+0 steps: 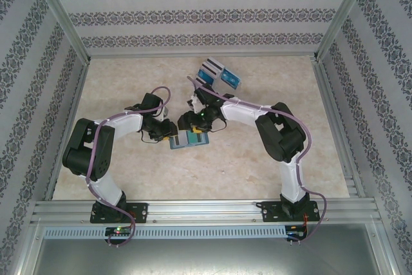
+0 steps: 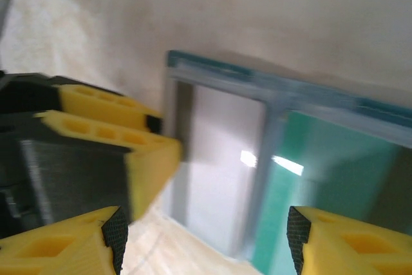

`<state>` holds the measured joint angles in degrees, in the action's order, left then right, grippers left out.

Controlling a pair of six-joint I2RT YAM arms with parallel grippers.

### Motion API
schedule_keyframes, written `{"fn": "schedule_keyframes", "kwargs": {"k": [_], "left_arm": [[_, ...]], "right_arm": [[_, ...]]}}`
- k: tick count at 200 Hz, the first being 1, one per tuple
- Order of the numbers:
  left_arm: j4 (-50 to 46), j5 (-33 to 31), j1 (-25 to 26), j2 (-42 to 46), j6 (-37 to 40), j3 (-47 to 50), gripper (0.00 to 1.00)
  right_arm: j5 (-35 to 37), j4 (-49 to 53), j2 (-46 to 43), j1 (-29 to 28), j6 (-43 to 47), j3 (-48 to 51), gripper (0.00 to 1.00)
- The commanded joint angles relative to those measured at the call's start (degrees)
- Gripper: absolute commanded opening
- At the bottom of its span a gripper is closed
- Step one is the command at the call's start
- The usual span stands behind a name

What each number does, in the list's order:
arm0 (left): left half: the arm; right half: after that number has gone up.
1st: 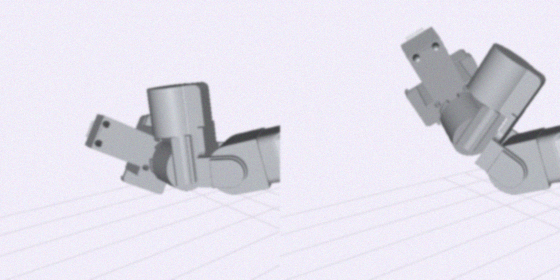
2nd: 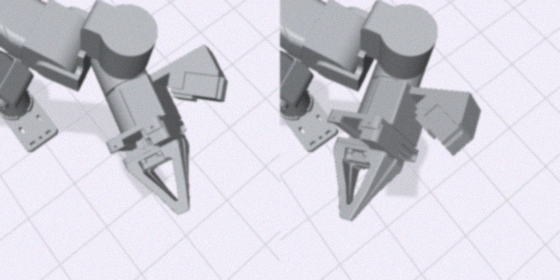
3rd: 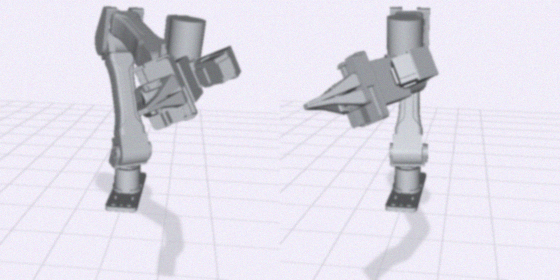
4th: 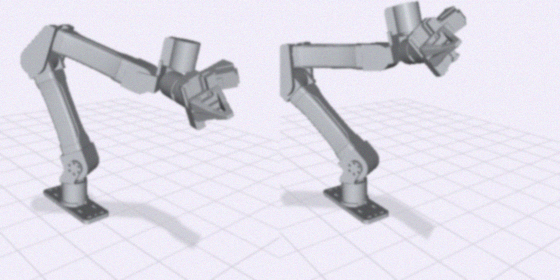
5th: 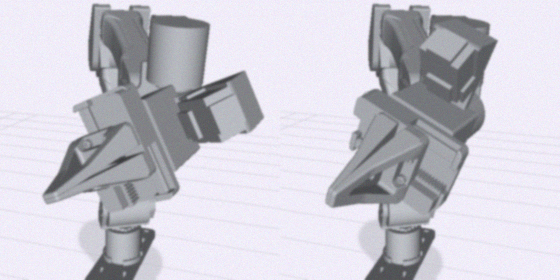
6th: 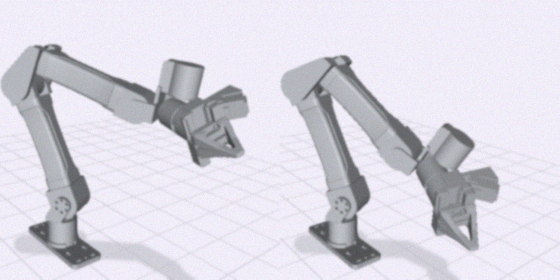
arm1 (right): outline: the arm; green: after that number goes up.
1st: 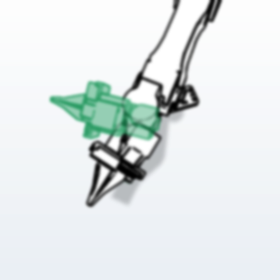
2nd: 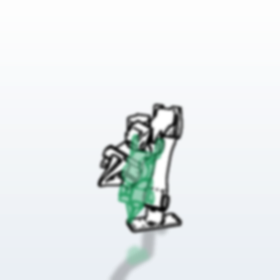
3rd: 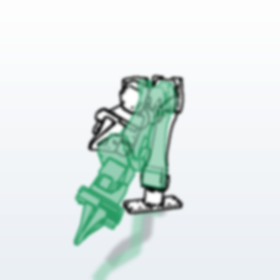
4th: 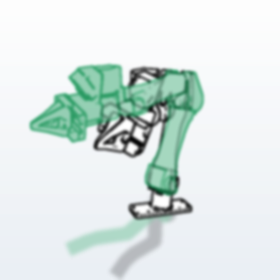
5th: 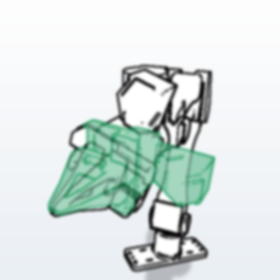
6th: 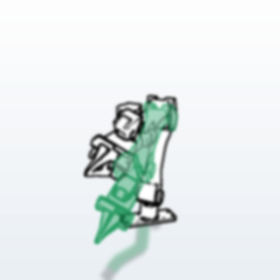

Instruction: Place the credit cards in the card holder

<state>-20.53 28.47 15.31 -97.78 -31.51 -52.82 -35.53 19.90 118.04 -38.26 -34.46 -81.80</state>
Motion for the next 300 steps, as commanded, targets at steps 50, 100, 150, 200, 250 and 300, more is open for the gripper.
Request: {"fn": "schedule_keyframes", "kwargs": {"k": [50,100,150,200,250,300], "left_arm": [[-1.79,-0.49,0.62,1.51,0.39,-1.19,0.32],[-6.71,-1.55,2.67,6.98,0.18,-6.58,0.33],[0.8,2.22,6.24,4.61,-6.34,-6.78,0.27],[10.09,5.98,6.5,-1.85,-11.87,-5.09,0.24],[9.34,5.51,6.49,-4.73,-12.97,-5.92,0.24],[7.94,4.45,6.63,-6.59,-12.6,-6.28,0.23]], "right_arm": [[2.9,2.8,-4.58,1.36,2.66,2.14,0.68],[4.06,4.25,-6.33,4.33,4.06,5.88,0.68],[2.64,1.91,-5.32,4.69,3.1,7.26,0.69],[0.91,-1.07,-5.86,5.49,2.64,9.85,0.68],[-1.46,-4.67,-9.02,6.89,2.2,13.68,0.68],[-1.39,-3.54,-7.03,6.47,2.18,11.52,0.68]]}}
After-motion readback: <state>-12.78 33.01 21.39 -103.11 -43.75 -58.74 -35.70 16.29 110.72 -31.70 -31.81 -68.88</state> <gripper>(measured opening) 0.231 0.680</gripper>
